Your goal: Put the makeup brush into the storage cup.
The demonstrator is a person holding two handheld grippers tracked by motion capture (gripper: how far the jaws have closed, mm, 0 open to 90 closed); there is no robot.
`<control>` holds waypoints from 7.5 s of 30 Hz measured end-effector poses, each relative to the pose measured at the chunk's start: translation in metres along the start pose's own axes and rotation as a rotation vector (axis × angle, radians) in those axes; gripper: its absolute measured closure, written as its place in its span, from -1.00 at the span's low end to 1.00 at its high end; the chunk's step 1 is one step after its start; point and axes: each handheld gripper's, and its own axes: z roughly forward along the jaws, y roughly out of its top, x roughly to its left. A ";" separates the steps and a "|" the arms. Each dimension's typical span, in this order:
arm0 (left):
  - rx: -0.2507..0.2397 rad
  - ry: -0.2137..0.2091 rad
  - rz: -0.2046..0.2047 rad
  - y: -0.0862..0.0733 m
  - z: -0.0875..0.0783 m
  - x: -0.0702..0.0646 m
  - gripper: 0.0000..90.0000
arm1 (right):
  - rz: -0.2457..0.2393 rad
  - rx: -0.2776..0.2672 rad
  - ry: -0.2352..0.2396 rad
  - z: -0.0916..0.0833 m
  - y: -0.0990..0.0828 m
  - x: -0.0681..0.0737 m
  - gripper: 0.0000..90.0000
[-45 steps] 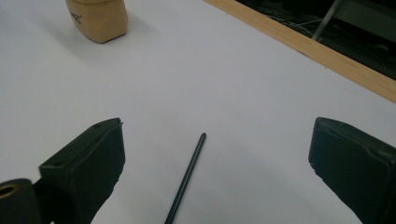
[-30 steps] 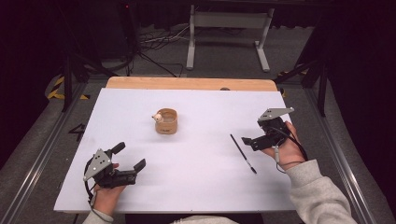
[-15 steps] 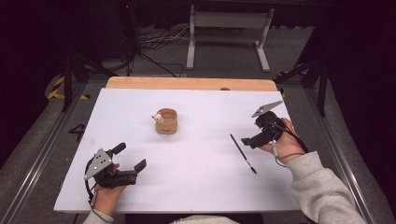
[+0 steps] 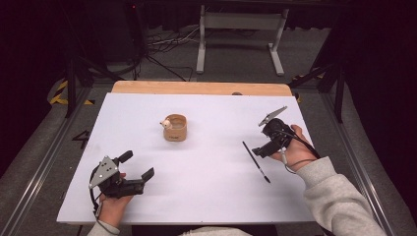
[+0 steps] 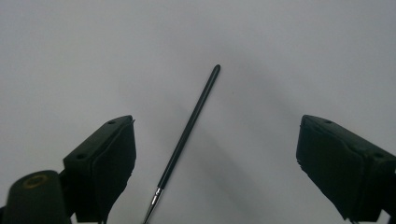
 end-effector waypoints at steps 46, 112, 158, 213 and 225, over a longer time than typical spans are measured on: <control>0.005 0.000 0.016 0.002 -0.001 -0.003 -0.99 | 0.050 0.164 0.066 0.051 -0.021 0.012 -0.06; 0.055 -0.067 0.075 0.018 -0.005 -0.003 -0.93 | -0.319 0.107 0.137 -0.024 0.043 0.064 0.90; 0.147 -0.295 0.108 0.051 0.004 0.002 -0.96 | -0.678 0.053 0.289 -0.019 0.084 0.133 0.90; 0.776 -0.429 0.546 0.141 0.072 -0.065 -0.81 | -0.692 0.106 0.308 0.000 0.079 0.134 0.90; 0.830 -0.487 0.569 0.145 0.085 -0.075 -0.69 | -0.684 0.112 0.318 0.002 0.077 0.132 0.90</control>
